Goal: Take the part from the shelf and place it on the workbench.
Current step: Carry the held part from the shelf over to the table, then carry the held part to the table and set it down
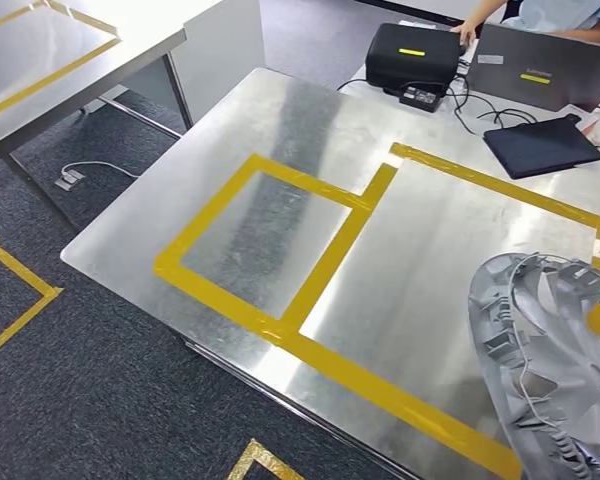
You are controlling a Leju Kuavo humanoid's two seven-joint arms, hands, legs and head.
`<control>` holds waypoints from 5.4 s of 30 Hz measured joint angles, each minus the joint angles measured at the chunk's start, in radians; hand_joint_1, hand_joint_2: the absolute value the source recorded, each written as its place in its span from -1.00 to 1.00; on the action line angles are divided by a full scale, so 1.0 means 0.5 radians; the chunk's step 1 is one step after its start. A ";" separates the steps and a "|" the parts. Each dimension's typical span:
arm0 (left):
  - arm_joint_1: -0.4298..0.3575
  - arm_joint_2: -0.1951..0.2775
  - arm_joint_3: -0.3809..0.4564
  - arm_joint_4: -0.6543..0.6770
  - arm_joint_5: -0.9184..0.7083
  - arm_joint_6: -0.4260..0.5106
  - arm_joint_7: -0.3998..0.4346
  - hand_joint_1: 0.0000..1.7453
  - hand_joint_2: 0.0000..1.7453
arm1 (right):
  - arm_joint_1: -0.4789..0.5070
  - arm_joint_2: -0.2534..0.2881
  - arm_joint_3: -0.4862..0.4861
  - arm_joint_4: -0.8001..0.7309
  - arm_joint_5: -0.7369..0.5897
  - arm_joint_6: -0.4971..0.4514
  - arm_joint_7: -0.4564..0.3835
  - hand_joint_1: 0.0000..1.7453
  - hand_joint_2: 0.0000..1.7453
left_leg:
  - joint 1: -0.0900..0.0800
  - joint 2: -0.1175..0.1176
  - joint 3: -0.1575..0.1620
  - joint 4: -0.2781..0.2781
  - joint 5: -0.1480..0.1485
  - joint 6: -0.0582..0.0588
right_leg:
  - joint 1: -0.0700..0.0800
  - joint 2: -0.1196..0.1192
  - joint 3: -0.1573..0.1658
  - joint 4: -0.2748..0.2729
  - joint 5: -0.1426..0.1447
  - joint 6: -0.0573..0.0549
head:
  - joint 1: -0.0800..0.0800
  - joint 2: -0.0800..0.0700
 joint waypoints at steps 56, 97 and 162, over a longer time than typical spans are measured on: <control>-0.060 0.133 -0.217 -0.004 -0.014 -0.187 -0.085 -1.00 1.00 | -1.197 -1.593 1.432 1.272 -0.417 0.224 1.686 1.00 1.00 | 0.009 0.006 -0.241 -0.079 0.262 0.047 | 0.021 0.017 0.365 -0.179 -0.184 0.038 | -0.009 0.000; -0.044 0.133 -0.248 -0.008 -0.007 -0.268 -0.098 -1.00 1.00 | -1.128 -2.000 1.688 1.094 -0.530 0.226 1.902 1.00 1.00 | 0.010 0.006 -0.238 -0.084 0.260 0.045 | 0.021 0.015 0.365 -0.180 -0.188 0.032 | -0.008 0.000; 0.025 0.127 -0.189 0.003 0.074 -0.191 0.030 -1.00 -1.00 | -0.732 -1.371 0.970 0.260 0.108 0.096 1.016 -1.00 1.00 | -0.020 0.009 -0.184 -0.164 0.237 0.100 | -0.015 0.007 -0.067 0.424 -0.224 0.095 | -0.001 0.000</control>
